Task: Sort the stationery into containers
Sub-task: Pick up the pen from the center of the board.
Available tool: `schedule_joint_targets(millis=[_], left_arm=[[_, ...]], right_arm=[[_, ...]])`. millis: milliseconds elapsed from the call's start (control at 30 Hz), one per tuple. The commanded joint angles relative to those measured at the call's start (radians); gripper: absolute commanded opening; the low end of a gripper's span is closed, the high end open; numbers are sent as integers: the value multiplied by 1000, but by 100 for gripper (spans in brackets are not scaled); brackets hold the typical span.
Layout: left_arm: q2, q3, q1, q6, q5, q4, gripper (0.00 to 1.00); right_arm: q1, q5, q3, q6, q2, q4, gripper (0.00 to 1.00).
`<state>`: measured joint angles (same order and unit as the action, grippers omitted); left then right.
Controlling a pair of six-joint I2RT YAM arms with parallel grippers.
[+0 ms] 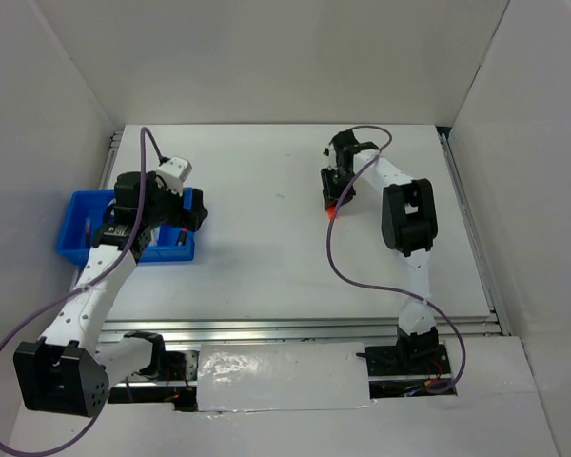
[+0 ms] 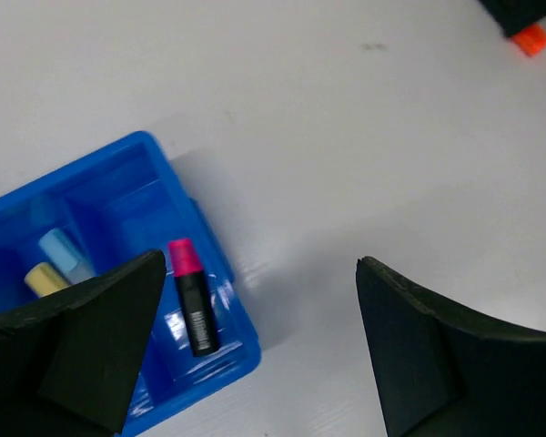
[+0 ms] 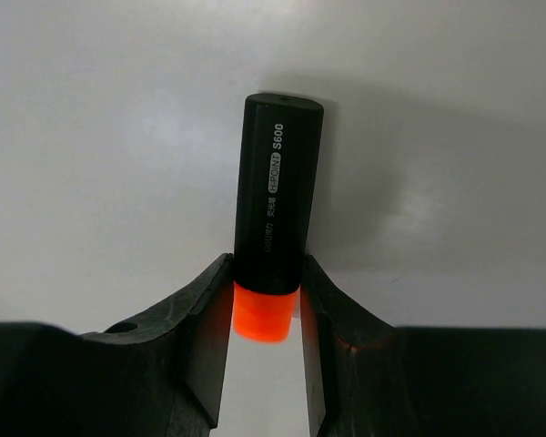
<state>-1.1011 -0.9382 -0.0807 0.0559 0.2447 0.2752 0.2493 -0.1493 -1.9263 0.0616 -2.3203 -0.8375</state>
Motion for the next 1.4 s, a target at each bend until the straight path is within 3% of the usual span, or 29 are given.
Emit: schedule_joint_targets(millis=[0,100,233,433,633,767,900,1200,1367], left_arm=[[72,68,-7,123,297,-80,97],[67,88,-51,251,439,-31,88],[79,125,-144,455,511,-7,75],[87,139,-310,752,470,36,64],[86,160,-436,814,401,-20,63],[113,196,-504,867,383,-31,73],[116,223,-576,912,349,-59,77],[87,228,-623,958,320,-82,77],[67,223,-633,976,320,-68,72]], right_arm=[[18,-242,116,-109,142,-44,0],[41,-431,211,-184,232,-74,0],[90,-588,262,-337,297,-213,0],[152,-751,227,-511,285,-449,0],[215,-825,205,-631,240,-598,0],[246,-861,228,-632,249,-603,0],[277,-875,240,-628,257,-601,0],[344,-897,247,-614,282,-601,0],[366,-901,240,-605,289,-601,0]])
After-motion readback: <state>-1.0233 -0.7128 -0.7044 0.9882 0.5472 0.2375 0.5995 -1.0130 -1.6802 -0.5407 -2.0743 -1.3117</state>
